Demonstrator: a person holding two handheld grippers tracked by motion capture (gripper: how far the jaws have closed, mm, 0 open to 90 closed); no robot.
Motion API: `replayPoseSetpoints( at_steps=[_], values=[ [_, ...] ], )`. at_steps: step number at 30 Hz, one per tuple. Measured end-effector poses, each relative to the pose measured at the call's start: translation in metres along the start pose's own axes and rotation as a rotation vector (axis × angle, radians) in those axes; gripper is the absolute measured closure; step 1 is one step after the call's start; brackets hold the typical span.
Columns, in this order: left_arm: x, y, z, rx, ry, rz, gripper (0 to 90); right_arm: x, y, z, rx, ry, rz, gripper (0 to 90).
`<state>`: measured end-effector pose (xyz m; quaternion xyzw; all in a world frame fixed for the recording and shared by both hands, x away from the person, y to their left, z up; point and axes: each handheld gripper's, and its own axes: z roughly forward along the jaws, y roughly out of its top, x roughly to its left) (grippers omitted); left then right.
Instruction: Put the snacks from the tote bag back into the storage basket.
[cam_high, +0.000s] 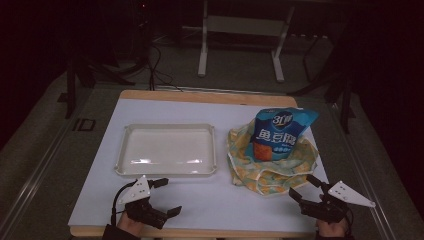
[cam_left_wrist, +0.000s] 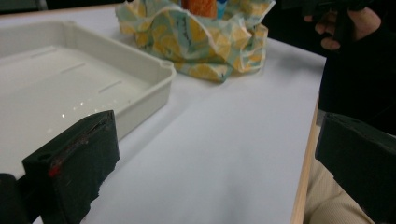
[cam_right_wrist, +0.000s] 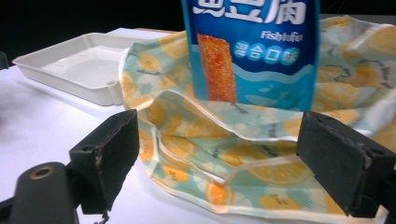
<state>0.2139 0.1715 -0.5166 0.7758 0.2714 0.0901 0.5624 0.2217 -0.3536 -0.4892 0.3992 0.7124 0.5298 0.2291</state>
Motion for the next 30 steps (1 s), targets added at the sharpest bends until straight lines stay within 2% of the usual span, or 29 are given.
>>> replayPoseSetpoints(
  at_steps=[3,5,7,8,11,13,15,18,19,21,23,25,27,29,30],
  values=[
    [-0.002,-0.001,0.001,0.032,-0.004,0.016,0.3,-0.005,-0.002,-0.002,0.021,-0.011,0.005,13.2],
    [-0.001,-0.001,0.001,0.034,-0.009,0.014,0.3,-0.008,-0.004,-0.002,0.043,-0.017,0.01,13.2],
    [0.0,0.0,0.0,0.039,-0.012,-0.003,0.3,-0.01,-0.004,-0.003,0.069,-0.021,-0.006,13.2],
    [0.001,0.001,-0.003,0.023,-0.025,-0.018,0.3,-0.01,-0.004,-0.003,0.069,-0.022,-0.007,13.2],
    [0.001,0.002,-0.004,0.019,-0.023,-0.029,0.3,-0.011,-0.002,-0.004,0.082,-0.011,0.018,13.2],
    [0.001,0.004,-0.005,0.012,-0.021,-0.045,0.3,-0.01,0.001,-0.006,0.077,-0.01,0.009,13.2],
    [-0.003,0.007,-0.007,0.014,-0.002,-0.012,0.3,-0.011,0.004,-0.008,0.074,-0.005,0.015,13.2],
    [-0.005,0.01,-0.007,0.023,-0.014,0.011,0.3,-0.011,0.007,-0.009,0.092,0.0,0.015,13.3],
    [-0.005,0.01,-0.006,0.024,-0.021,0.002,0.3,-0.009,0.009,-0.01,0.103,-0.013,-0.002,13.2],
    [-0.003,0.012,-0.004,0.026,-0.044,-0.04,0.3,-0.009,0.01,-0.01,0.1,-0.011,-0.001,13.2],
    [-0.003,0.013,-0.002,0.028,-0.047,-0.046,0.3,-0.008,0.012,-0.011,0.11,-0.015,-0.014,12.5],
    [-0.004,0.017,0.0,0.041,-0.055,-0.046,0.3,-0.005,0.016,-0.014,0.091,-0.018,-0.037,12.0],
    [-0.004,0.021,0.001,0.045,-0.059,-0.048,0.3,-0.005,0.017,-0.014,0.088,-0.021,-0.038,12.0],
    [-0.004,0.023,0.002,0.042,-0.064,-0.05,0.3,-0.005,0.019,-0.015,0.087,0.004,-0.034,12.0],
    [-0.004,0.025,0.003,0.044,-0.065,-0.05,0.3,-0.004,0.02,-0.015,0.087,0.0,-0.04,12.0]
  ],
)
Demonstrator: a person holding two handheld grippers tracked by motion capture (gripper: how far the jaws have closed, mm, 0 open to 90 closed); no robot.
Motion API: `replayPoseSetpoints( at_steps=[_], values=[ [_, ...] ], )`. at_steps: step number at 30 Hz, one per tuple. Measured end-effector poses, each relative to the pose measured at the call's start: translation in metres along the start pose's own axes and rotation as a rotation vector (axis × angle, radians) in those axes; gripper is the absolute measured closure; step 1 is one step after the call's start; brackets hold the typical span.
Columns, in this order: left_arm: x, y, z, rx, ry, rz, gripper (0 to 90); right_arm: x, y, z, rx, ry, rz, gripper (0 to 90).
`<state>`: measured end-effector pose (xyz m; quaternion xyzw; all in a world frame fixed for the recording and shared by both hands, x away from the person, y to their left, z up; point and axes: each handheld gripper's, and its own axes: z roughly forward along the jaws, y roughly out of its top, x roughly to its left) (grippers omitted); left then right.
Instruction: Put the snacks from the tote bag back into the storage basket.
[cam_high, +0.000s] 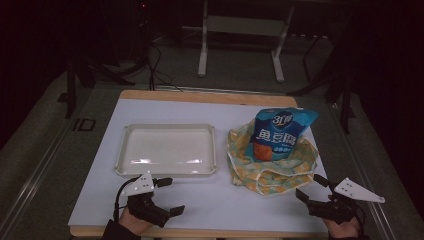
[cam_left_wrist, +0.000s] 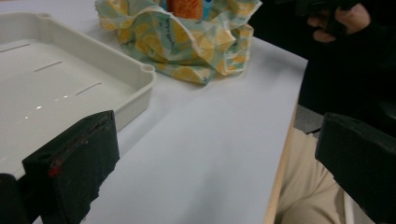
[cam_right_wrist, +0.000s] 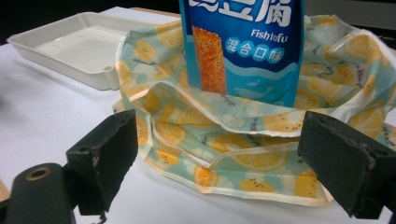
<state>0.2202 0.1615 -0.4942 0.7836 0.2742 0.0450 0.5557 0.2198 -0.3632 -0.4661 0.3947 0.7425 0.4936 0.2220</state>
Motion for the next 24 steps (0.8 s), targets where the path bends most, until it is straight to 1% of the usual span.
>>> replayPoseSetpoints(
  at_steps=[1,2,3,4,5,6,7,8,9,10,11,12,14,15,17,18,19,21,22,23,24],
  values=[
    [0.0,0.001,0.001,-0.002,-0.004,0.002,0.3,0.001,0.002,0.0,0.002,0.018,-0.006,12.0],
    [0.0,0.002,0.001,-0.004,-0.001,0.001,0.3,0.002,0.003,0.001,0.003,0.018,-0.011,12.0],
    [0.001,0.003,0.001,-0.016,-0.008,-0.006,0.3,0.002,0.003,0.001,0.003,0.018,-0.011,12.0],
    [0.001,0.004,0.001,-0.03,-0.004,-0.012,0.3,0.002,0.004,0.001,0.001,0.02,-0.015,12.0],
    [0.0,0.007,0.002,-0.035,-0.004,-0.006,0.3,0.003,0.005,0.001,-0.003,0.039,-0.019,12.0],
    [0.0,0.009,0.002,-0.03,-0.016,0.0,0.3,0.003,0.006,0.001,-0.006,0.038,-0.027,11.4],
    [0.0,0.011,0.003,-0.028,-0.007,0.007,0.3,0.004,0.008,0.001,-0.013,0.045,-0.025,11.3],
    [-0.001,0.014,0.004,-0.027,-0.014,0.02,0.3,0.003,0.009,0.0,-0.019,0.065,-0.023,11.3],
    [-0.001,0.014,0.004,-0.027,-0.014,0.02,0.4,0.003,0.009,0.0,-0.019,0.065,-0.023,11.3],
    [-0.001,0.018,0.006,-0.034,-0.02,0.025,0.4,0.003,0.011,0.0,-0.023,0.076,-0.025,11.3],
    [-0.001,0.02,0.006,-0.041,-0.039,0.021,0.4,0.002,0.014,-0.001,-0.029,0.097,-0.039,11.4],
    [-0.001,0.022,0.007,-0.046,-0.032,0.018,0.4,0.003,0.016,-0.001,-0.033,0.094,-0.047,11.3],
    [-0.001,0.026,0.01,-0.047,-0.04,0.025,0.4,0.002,0.02,-0.002,-0.042,0.114,-0.057,11.4],
    [-0.001,0.028,0.011,-0.044,-0.034,0.033,0.4,0.002,0.022,-0.002,-0.046,0.109,-0.059,11.4],
    [-0.001,0.032,0.013,-0.05,-0.048,0.034,0.4,0.001,0.025,-0.002,-0.056,0.124,-0.06,11.4],
    [-0.001,0.034,0.015,-0.051,-0.052,0.038,0.4,0.0,0.027,-0.002,-0.058,0.118,-0.061,11.4],
    [-0.001,0.036,0.016,-0.052,-0.064,0.039,0.4,-0.001,0.028,-0.002,-0.062,0.133,-0.059,11.4],
    [0.0,0.039,0.017,-0.051,-0.057,0.045,0.4,-0.001,0.029,-0.002,-0.07,0.133,-0.059,11.4],
    [0.0,0.044,0.02,-0.051,-0.067,0.052,0.4,-0.002,0.031,-0.002,-0.072,0.126,-0.065,11.8],
    [0.0,0.047,0.022,-0.054,-0.057,0.061,0.4,-0.003,0.033,-0.002,-0.078,0.13,-0.066,12.4],
    [0.0,0.049,0.023,-0.057,-0.069,0.065,0.4,-0.003,0.034,-0.002,-0.08,0.128,-0.069,12.8]
  ],
)
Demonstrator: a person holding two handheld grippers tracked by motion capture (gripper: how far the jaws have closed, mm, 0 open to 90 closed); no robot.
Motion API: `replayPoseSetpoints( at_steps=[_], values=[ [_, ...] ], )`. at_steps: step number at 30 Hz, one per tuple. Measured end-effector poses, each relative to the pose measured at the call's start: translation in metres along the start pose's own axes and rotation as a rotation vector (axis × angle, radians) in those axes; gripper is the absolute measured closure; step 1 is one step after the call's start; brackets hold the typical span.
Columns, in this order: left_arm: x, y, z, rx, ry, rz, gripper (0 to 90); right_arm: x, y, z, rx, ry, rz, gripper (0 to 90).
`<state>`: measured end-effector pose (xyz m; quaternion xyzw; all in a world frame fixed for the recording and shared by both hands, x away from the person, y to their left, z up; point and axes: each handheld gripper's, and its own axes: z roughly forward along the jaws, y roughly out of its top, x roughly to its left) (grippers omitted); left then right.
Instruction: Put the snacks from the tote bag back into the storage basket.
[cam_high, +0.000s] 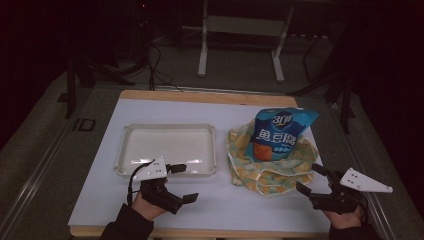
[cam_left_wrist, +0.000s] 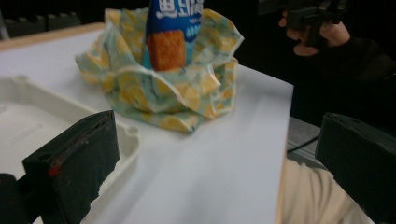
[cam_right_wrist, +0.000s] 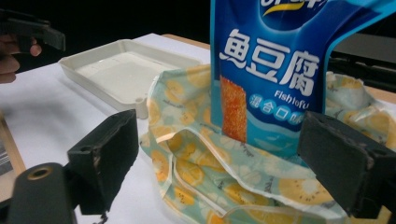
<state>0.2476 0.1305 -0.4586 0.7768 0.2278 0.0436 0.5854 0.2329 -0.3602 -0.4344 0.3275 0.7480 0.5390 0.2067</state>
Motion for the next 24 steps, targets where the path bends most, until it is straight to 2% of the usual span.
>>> replayPoseSetpoints(
  at_steps=[4,5,9,14,24],
  values=[
    [0.001,0.011,0.005,-0.005,-0.015,0.019,1.5,-0.002,0.003,-0.001,-0.017,0.006,0.002,12.9],
    [0.001,0.013,0.005,-0.012,-0.013,0.023,1.5,-0.003,0.006,0.0,-0.017,-0.003,-0.012,12.9],
    [0.007,0.021,0.011,-0.028,-0.017,0.011,1.5,-0.005,0.01,0.001,-0.018,-0.015,-0.022,12.9],
    [0.01,0.03,0.021,-0.029,-0.013,0.028,1.8,-0.012,0.018,0.002,-0.021,-0.03,-0.028,13.4],
    [0.019,0.049,0.053,-0.011,-0.027,0.049,1.8,-0.026,0.03,0.005,-0.026,-0.053,-0.064,17.5]
  ],
)
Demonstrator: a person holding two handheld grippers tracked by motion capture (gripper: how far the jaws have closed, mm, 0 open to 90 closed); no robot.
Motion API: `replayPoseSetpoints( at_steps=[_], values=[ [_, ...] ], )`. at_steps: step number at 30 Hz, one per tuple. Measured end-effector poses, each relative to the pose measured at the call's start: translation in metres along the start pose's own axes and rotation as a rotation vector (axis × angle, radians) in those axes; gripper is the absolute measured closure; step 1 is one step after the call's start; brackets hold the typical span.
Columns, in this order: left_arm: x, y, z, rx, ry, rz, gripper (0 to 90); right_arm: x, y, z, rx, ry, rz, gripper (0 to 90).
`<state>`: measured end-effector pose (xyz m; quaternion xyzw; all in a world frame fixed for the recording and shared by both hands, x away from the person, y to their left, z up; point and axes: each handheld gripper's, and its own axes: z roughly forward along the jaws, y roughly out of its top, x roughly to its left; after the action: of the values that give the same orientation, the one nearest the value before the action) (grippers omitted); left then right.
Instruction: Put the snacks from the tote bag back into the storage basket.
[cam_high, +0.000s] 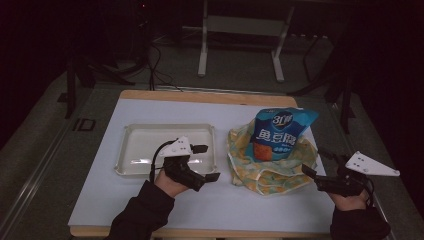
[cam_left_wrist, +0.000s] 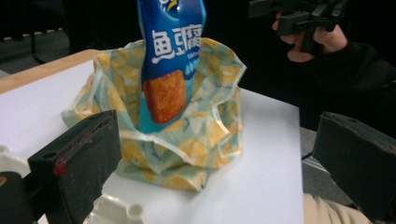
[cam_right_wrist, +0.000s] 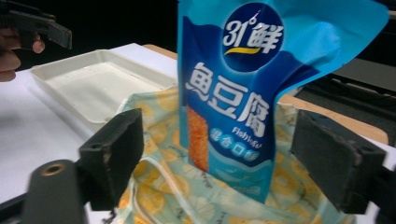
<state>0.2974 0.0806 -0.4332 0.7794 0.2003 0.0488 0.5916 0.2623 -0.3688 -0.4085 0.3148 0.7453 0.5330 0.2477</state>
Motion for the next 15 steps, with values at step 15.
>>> replayPoseSetpoints(
  at_steps=[15],
  values=[
    [0.014,0.032,0.053,0.011,-0.027,0.043,1.8,-0.017,0.009,0.011,0.024,-0.01,-0.016,22.9]
  ],
)
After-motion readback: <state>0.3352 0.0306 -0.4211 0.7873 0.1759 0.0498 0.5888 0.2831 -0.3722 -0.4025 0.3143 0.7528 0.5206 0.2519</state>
